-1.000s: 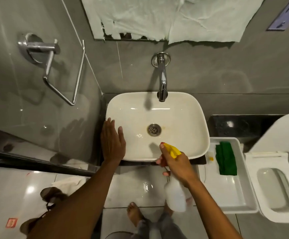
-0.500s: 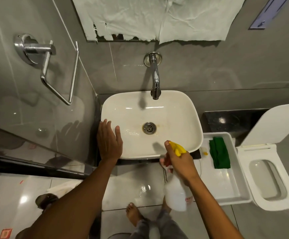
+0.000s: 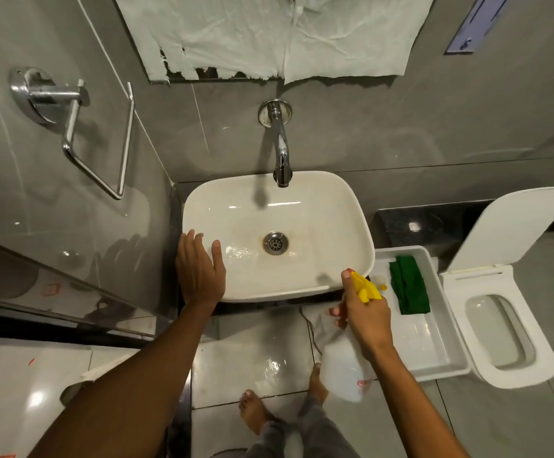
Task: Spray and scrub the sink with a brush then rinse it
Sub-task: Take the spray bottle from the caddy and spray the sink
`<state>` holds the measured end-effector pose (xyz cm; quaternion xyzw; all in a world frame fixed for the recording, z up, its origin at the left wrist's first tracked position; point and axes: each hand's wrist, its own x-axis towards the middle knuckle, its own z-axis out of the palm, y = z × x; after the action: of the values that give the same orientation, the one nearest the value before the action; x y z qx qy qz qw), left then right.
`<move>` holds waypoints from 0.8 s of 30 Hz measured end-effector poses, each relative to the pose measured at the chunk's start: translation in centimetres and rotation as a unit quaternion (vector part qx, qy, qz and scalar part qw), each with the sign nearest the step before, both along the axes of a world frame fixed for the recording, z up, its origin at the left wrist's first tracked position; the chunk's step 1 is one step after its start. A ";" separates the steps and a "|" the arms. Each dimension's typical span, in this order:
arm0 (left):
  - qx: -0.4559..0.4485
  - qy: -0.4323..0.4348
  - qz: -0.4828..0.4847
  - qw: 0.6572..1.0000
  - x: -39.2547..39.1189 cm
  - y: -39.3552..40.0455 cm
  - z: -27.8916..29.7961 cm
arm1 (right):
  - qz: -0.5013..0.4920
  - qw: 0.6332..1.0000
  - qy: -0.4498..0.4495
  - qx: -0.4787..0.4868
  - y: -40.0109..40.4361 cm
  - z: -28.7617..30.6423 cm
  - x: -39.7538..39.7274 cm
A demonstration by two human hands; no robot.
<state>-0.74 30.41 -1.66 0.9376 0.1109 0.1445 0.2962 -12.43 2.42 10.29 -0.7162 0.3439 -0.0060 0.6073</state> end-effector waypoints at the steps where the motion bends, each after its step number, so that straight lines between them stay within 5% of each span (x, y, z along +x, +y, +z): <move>1: 0.002 0.001 0.000 1.000 0.0 0.0 0.0 | 0.002 1.000 -0.005 0.006 0.2 0.0 0.0; 14: 0.008 0.002 0.001 1.000 0.0 0.0 -0.1 | 0.123 0.991 0.025 0.045 5.7 -1.7 1.0; 24: 0.006 -0.003 0.002 1.000 0.1 0.1 -0.1 | 0.087 0.995 0.035 0.036 5.2 -2.9 -0.7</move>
<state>-0.66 30.47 -1.81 0.9386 0.1114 0.1484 0.2907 -13.12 7.59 7.41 -0.7208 0.3015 0.0848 0.6183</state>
